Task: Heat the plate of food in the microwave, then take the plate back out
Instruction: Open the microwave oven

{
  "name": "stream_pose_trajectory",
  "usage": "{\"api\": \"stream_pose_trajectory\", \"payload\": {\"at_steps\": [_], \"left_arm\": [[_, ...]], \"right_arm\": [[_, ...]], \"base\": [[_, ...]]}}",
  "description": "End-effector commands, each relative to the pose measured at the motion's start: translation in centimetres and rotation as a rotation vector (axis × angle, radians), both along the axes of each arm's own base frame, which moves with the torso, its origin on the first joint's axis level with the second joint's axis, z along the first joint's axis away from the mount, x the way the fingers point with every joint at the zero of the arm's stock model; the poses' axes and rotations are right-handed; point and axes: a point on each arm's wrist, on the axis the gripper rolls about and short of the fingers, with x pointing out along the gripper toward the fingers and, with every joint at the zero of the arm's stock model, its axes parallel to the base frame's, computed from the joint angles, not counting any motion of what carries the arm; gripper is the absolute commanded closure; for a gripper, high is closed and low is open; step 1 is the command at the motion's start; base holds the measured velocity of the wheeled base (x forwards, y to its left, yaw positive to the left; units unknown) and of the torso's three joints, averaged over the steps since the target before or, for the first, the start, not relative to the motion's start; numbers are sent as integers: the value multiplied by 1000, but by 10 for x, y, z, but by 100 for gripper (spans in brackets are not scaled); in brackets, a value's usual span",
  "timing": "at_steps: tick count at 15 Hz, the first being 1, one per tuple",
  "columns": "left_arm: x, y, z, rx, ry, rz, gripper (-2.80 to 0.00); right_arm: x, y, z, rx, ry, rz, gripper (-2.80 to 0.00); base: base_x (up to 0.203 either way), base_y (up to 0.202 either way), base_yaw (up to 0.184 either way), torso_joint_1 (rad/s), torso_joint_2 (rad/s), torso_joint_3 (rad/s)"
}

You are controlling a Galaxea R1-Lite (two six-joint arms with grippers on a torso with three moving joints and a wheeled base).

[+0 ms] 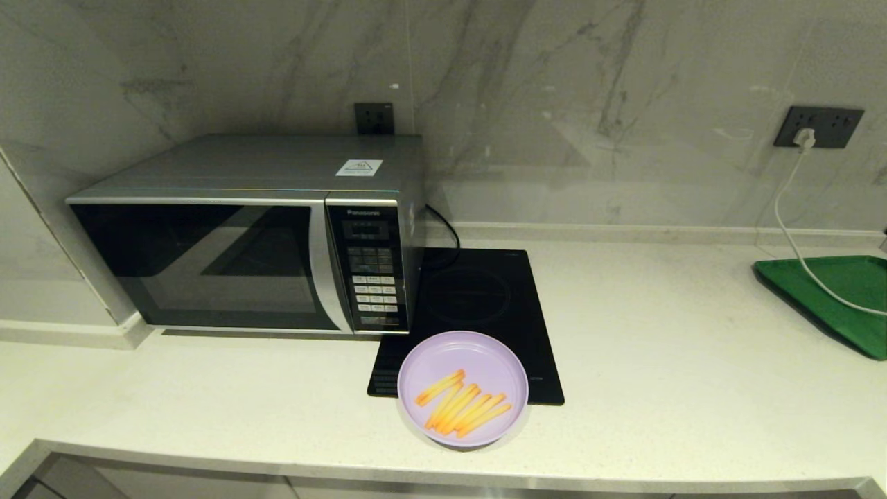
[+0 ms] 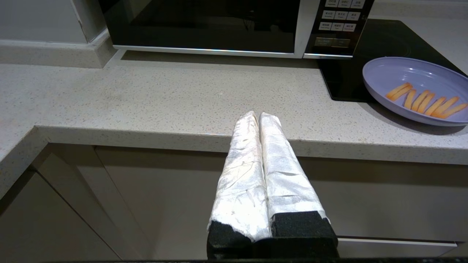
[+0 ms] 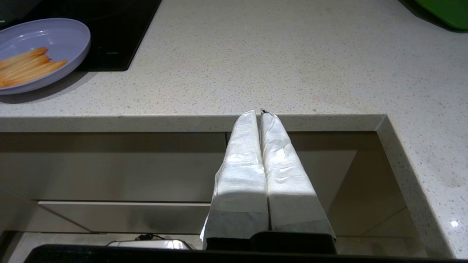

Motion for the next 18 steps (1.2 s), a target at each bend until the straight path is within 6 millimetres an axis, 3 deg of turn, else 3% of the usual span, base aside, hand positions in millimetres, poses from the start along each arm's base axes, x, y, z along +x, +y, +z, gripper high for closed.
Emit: {"api": "stream_pose_trajectory", "payload": {"at_steps": [1,13,16,18], "left_arm": [[0,0,0,-1,-1,-1,0],[-1,0,4,26,-30,-4,0],[-13,-1,30,26,-70,-49,0],[-28,-3,62,18,-73,-145,0]], "right_arm": [[0,0,0,0,2,1,0],[0,0,0,1,1,1,0],[0,0,0,0,1,0,0],[0,0,0,0,1,-1,0]], "base": [[0,0,0,0,0,0],[0,0,0,0,0,0],[0,0,0,0,0,0],[0,0,0,0,0,0]]}}
